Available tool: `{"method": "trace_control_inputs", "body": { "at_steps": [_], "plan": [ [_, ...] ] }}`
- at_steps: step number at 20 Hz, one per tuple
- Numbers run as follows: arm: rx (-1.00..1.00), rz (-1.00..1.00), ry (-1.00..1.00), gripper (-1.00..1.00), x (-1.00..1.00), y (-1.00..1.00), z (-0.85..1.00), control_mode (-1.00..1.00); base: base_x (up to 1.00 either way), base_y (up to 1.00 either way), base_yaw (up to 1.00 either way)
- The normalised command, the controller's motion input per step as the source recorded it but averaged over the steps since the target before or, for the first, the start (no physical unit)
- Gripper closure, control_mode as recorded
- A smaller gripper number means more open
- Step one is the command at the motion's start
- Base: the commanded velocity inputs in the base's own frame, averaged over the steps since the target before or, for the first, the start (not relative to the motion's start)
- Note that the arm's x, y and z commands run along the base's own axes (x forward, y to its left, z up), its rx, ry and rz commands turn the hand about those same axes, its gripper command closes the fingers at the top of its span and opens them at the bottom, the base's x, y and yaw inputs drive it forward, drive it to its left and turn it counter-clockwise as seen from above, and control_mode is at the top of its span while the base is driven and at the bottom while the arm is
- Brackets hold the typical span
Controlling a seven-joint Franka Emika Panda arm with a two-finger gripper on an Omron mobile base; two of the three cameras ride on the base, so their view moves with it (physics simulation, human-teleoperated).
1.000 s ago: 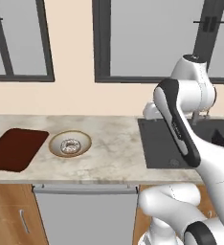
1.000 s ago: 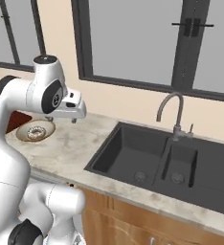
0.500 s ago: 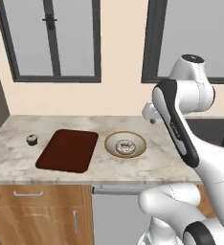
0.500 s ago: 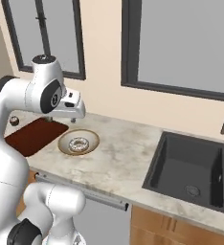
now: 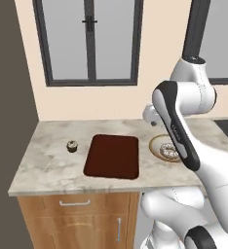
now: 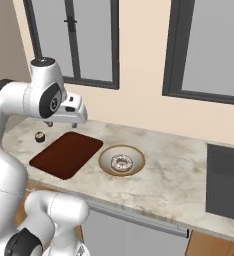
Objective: Place the bowl with donut and the cupcake onto the tray.
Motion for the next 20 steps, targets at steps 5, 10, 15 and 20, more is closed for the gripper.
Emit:
{"method": "trace_control_inputs", "body": {
  "at_steps": [5,10,15,20],
  "plan": [
    [0.0,0.0,0.0,-1.0,0.0,0.0,0.0,1.0,0.64,0.09,-0.24],
    [0.0,0.0,0.0,-1.0,0.0,0.0,0.0,1.0,0.02,0.0,-0.05],
    [0.0,0.0,0.0,-1.0,0.0,0.0,0.0,1.0,0.0,0.0,0.0],
    [0.0,0.0,0.0,-1.0,0.0,0.0,0.0,-1.0,0.0,0.0,0.0]
  ]
}}
